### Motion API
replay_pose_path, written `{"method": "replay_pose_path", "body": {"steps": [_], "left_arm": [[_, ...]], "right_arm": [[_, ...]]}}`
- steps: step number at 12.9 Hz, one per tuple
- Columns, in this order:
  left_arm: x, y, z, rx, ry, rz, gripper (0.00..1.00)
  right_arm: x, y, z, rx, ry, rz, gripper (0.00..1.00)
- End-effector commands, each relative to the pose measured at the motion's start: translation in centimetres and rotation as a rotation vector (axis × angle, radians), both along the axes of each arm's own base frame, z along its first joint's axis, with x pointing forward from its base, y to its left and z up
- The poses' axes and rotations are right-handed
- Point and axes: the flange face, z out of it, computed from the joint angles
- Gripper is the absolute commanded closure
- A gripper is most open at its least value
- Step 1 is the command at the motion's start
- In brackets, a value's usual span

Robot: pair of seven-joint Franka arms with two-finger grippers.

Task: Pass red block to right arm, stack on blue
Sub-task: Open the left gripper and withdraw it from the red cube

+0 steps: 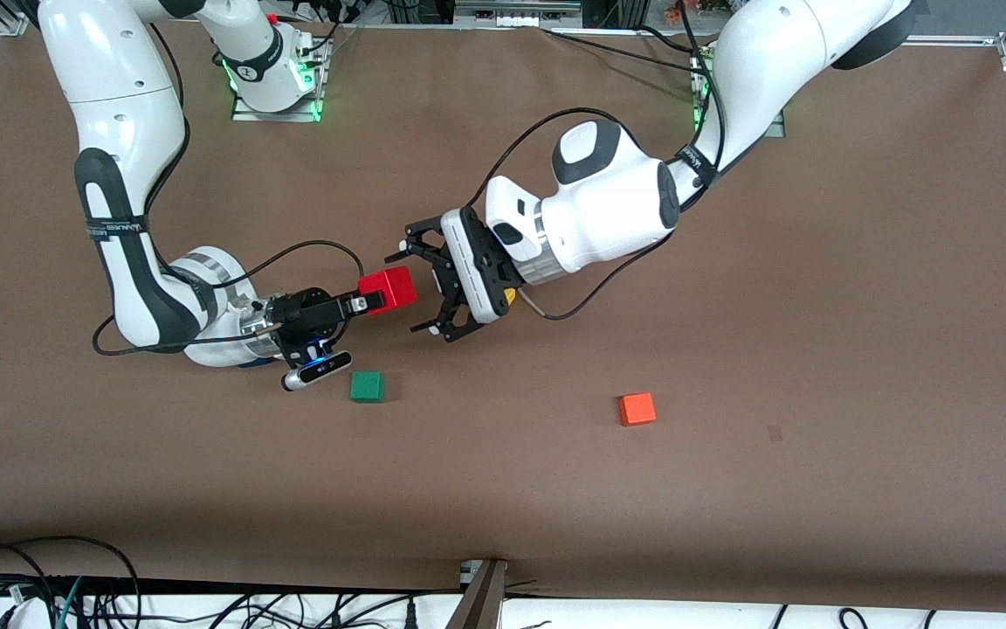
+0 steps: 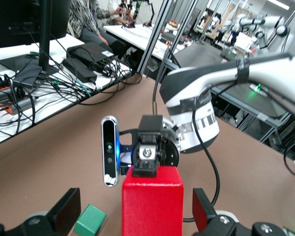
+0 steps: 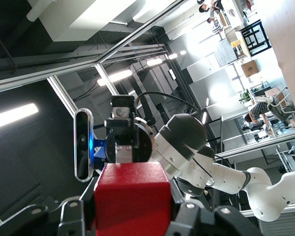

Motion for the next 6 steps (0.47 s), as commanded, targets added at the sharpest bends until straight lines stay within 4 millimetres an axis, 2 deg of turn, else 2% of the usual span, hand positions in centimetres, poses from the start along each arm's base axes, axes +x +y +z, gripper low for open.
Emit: {"method": "replay_pose_path", "body": {"steps": [1,2,4,6], "left_arm": [[0.7,2.5,1.6,-0.025,0.089,-0.005,0.00],[0.5,2.8,2.1,-0.012,0.123,-0.018,0.00],[1.0,5.7,3.2,0.048,0.189,-0.049,0.00],[1.9,8.5,3.2,0.126,0.203,-0.089,0.00]], "right_arm": [[0.5,-1.1,1.6,-0.064,-0.042,0.011,0.83],[1.2,-2.2,2.0,-0.135,-0.079,0.027,0.83],[2.4,-3.9,3.4,-0.276,-0.164,0.067,0.83],[3.6,-5.5,5.1,-0.409,-0.254,0.120,0.83]]}}
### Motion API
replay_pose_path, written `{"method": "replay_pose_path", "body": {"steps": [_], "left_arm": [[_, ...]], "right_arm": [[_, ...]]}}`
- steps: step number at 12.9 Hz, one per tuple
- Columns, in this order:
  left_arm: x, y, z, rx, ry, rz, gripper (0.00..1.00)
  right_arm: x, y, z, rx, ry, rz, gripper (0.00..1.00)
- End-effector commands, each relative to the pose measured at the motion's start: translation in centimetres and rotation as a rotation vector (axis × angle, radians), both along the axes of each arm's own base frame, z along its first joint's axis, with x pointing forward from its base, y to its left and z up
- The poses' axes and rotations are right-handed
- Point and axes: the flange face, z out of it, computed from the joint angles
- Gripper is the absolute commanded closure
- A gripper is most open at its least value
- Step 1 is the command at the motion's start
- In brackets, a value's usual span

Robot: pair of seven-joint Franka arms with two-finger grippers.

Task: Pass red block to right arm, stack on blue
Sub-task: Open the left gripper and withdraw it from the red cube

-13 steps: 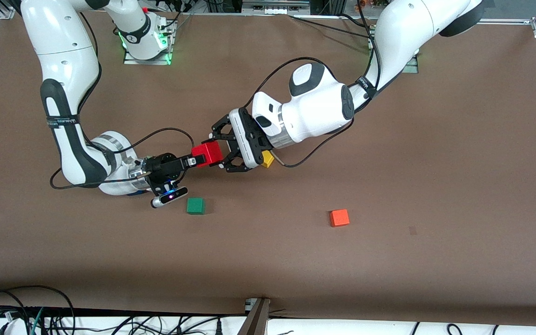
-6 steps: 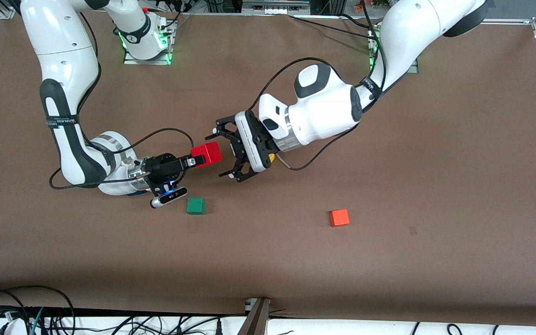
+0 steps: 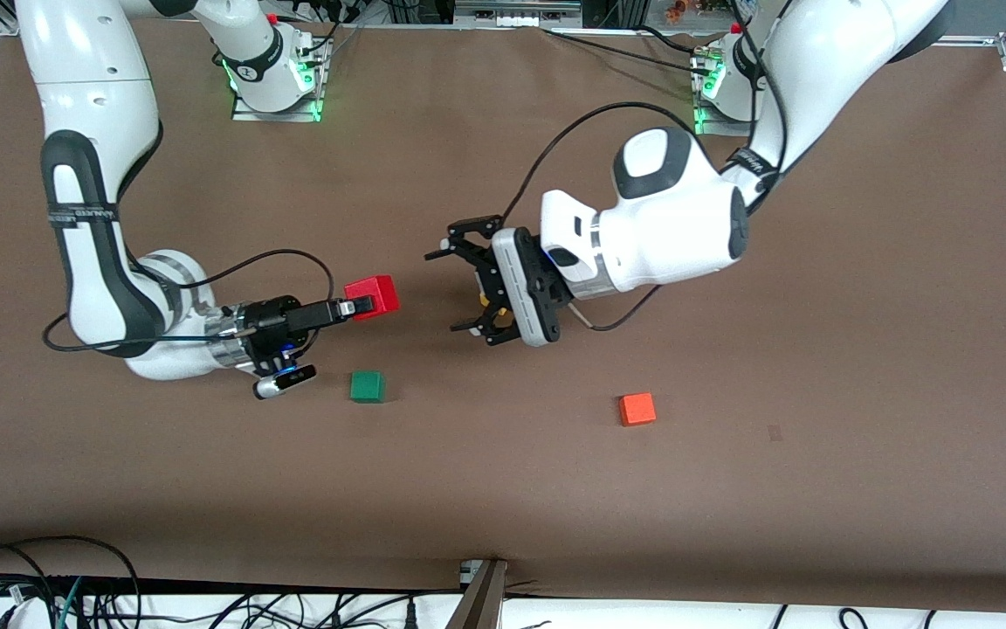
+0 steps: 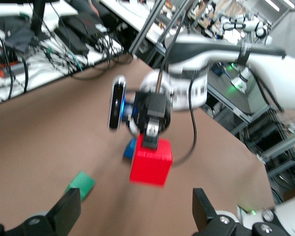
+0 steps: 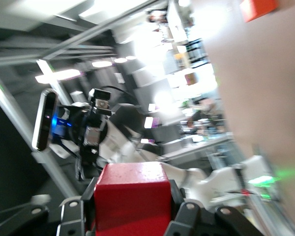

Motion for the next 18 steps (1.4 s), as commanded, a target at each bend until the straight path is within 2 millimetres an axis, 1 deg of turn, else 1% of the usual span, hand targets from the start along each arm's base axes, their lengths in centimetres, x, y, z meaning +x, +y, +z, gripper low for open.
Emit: {"method": "replay_pose_path", "body": {"steps": [1,2,3,4,5,6,7,8,9,10,11,12,13,14,15,16,17,18], "left_arm": [[0.5,4.6,0.7,0.122,0.026,-0.029,0.00],[1.1,6.6,0.3,0.174,0.052,-0.030,0.00],[1.3,7.6,0.9,0.215,0.049,-0.018,0.00],[1.3,8.8,0.8,0.277,0.084,0.018,0.00],[1.1,9.9,1.5,0.347,0.125,0.058,0.00],[0.9,11.3,1.9,0.427,0.174,0.097,0.00],[1.1,13.0,2.6,0.483,0.197,0.144,0.00],[0.8,14.1,3.7,0.545,0.188,0.178,0.00],[0.2,16.2,5.9,0.649,0.169,0.240,0.00],[-0.4,17.3,6.4,0.753,0.170,0.291,0.00],[-0.6,19.6,7.0,0.828,0.185,0.327,0.00],[-1.1,20.9,7.4,0.880,0.201,0.350,0.00],[-1.6,23.0,7.7,0.918,0.209,0.399,0.00],[-2.6,24.7,7.4,0.958,0.223,0.433,0.00],[-3.8,26.5,7.5,0.982,0.239,0.461,0.00],[-5.3,27.6,7.3,1.003,0.257,0.480,0.00],[-6.8,28.4,7.4,1.020,0.275,0.499,0.00],[-7.7,29.6,7.5,1.037,0.308,0.515,0.00]], "right_arm": [[1.6,-1.8,3.0,-0.173,-0.117,0.061,0.83],[1.9,-2.4,3.4,-0.248,-0.150,0.090,0.84],[2.2,-3.1,3.5,-0.333,-0.182,0.113,0.84],[2.5,-3.9,3.8,-0.438,-0.219,0.143,0.84],[2.7,-4.8,4.8,-0.554,-0.270,0.183,0.84],[3.0,-5.6,4.8,-0.666,-0.307,0.219,0.84],[3.2,-6.4,4.6,-0.762,-0.335,0.248,0.84],[3.2,-7.0,5.4,-0.859,-0.379,0.273,0.84],[3.4,-7.5,5.4,-0.953,-0.414,0.301,0.84],[3.5,-8.2,5.7,-1.035,-0.445,0.318,0.84],[3.5,-9.0,5.4,-1.105,-0.459,0.346,0.84],[3.6,-9.8,5.1,-1.170,-0.472,0.371,0.84],[3.6,-10.5,4.6,-1.246,-0.469,0.388,0.84],[3.6,-11.1,4.4,-1.329,-0.450,0.385,0.84],[3.3,-10.4,3.8,-1.397,-0.451,0.392,0.84],[2.7,-10.2,3.5,-1.441,-0.457,0.377,0.84],[1.9,-10.4,2.4,-1.480,-0.467,0.354,0.84],[0.9,-10.4,1.6,-1.503,-0.483,0.331,0.84]]}}
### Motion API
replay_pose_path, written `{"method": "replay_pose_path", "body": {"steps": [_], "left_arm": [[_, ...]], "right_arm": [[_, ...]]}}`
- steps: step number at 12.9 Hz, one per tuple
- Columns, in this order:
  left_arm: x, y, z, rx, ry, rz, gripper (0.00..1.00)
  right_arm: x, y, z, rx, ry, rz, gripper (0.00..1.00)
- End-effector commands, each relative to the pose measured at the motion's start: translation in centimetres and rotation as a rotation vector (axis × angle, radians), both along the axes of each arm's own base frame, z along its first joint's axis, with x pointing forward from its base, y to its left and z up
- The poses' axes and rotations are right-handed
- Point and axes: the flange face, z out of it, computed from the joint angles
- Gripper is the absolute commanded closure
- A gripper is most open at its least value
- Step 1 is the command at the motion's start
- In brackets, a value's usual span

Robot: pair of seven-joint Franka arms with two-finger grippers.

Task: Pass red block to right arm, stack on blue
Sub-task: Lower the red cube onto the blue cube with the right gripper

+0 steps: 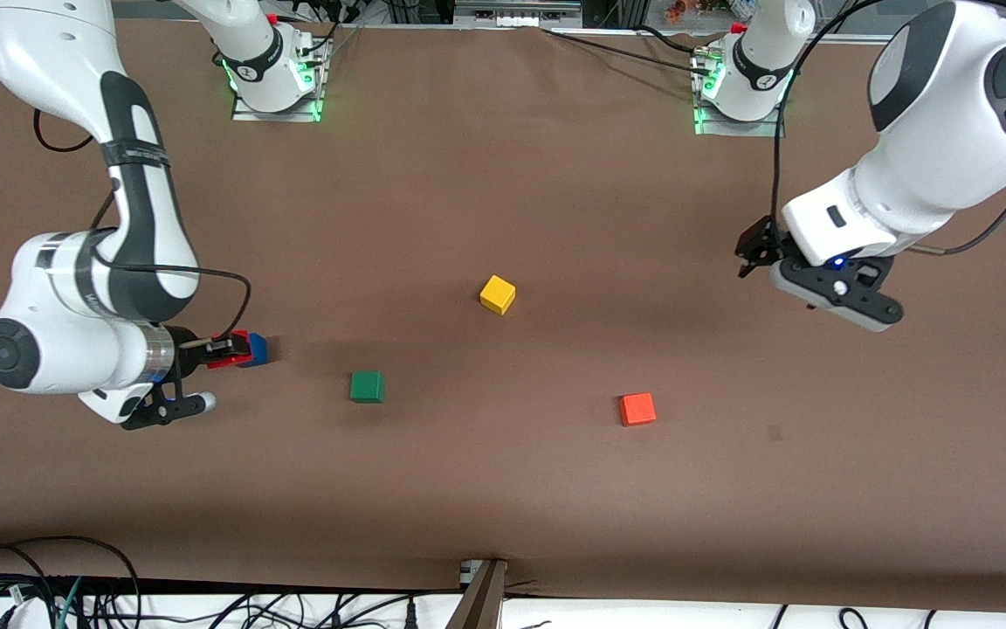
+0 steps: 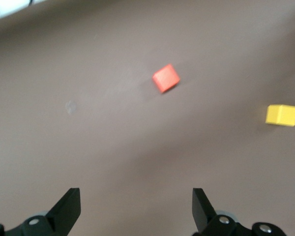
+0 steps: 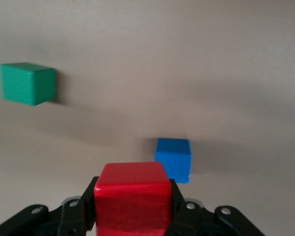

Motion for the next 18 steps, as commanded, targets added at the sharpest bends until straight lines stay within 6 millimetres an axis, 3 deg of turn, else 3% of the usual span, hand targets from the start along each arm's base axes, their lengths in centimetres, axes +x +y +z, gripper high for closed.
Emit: {"method": "replay_pose_path", "body": {"steps": [1,4,6,8,10,12,18], "left_arm": [[-4.5,2.6,1.0,0.063,0.035,0.069,0.00],[-5.8,7.7,3.5,0.016,0.008,0.170,0.00],[-5.6,9.3,3.6,0.028,0.008,0.202,0.00],[-4.8,12.6,4.5,0.024,-0.017,0.259,0.00],[-2.6,12.6,3.7,0.029,0.002,0.256,0.00],[-2.0,12.9,4.0,0.046,0.011,0.262,0.00],[-1.6,13.6,4.3,0.047,0.005,0.360,0.00]], "right_arm": [[-3.7,0.5,-0.8,-0.048,-0.076,-0.037,0.84],[-5.3,-0.3,-2.7,-0.092,-0.149,-0.020,0.84],[-6.1,-0.4,-3.2,-0.097,-0.159,-0.014,0.84],[-6.7,-0.6,-4.0,-0.096,-0.175,-0.014,0.84],[-7.7,-1.0,-5.2,-0.095,-0.212,-0.013,0.84],[-8.3,-1.2,-5.9,-0.101,-0.231,-0.005,0.84],[-8.3,-2.0,-6.5,-0.108,-0.253,-0.016,0.84]]}}
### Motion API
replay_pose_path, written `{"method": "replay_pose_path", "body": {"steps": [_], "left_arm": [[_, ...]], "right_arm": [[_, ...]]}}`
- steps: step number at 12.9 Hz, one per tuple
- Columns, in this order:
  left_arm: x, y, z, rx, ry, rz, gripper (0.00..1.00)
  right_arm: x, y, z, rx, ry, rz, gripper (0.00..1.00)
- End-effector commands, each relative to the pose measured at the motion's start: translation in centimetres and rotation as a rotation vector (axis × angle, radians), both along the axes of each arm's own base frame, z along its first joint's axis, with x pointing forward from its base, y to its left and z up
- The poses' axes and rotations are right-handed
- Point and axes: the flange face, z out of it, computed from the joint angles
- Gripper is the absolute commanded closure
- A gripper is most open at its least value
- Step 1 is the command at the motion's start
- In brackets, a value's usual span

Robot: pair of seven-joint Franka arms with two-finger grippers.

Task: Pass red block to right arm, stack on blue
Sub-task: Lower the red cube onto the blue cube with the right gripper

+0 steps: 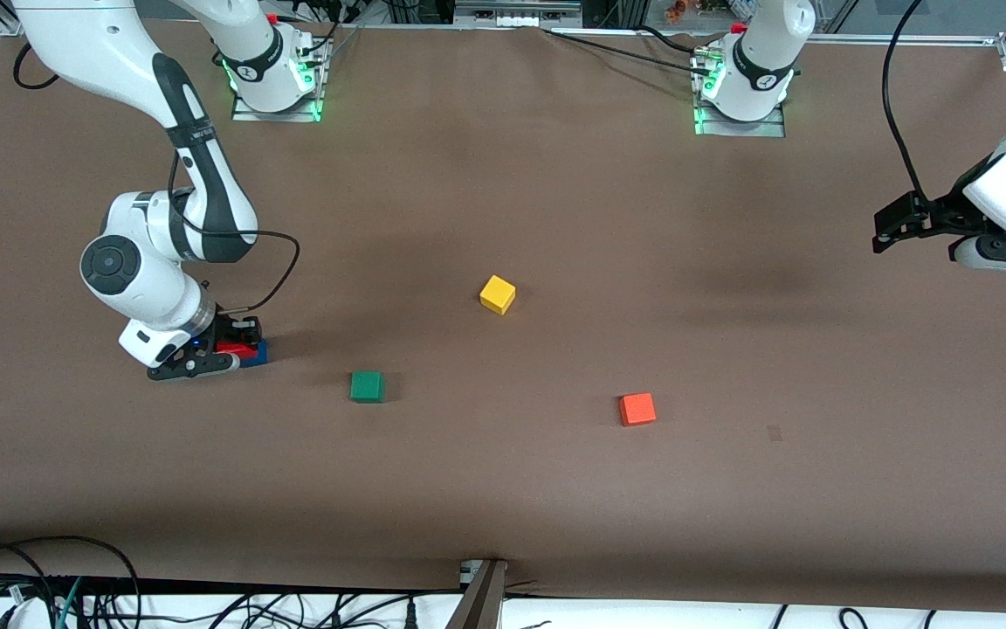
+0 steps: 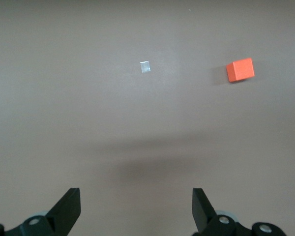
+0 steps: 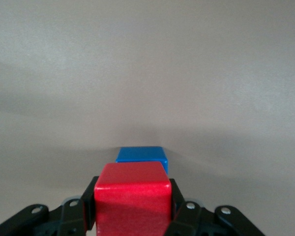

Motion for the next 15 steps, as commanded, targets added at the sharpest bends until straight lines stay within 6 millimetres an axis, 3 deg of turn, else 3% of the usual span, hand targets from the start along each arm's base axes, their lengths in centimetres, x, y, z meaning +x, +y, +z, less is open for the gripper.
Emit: {"method": "replay_pose_path", "body": {"steps": [1,15], "left_arm": [[0.3,0.5,0.7,0.014,0.005,0.037,0.00],[-0.2,0.3,0.7,0.015,0.036,0.036,0.00]], "right_arm": [[-0.8,-0.3,0.6,-0.012,-0.016,-0.005,0.84],[-0.8,-0.5,-1.2,-0.016,-0.016,-0.021,0.83]]}}
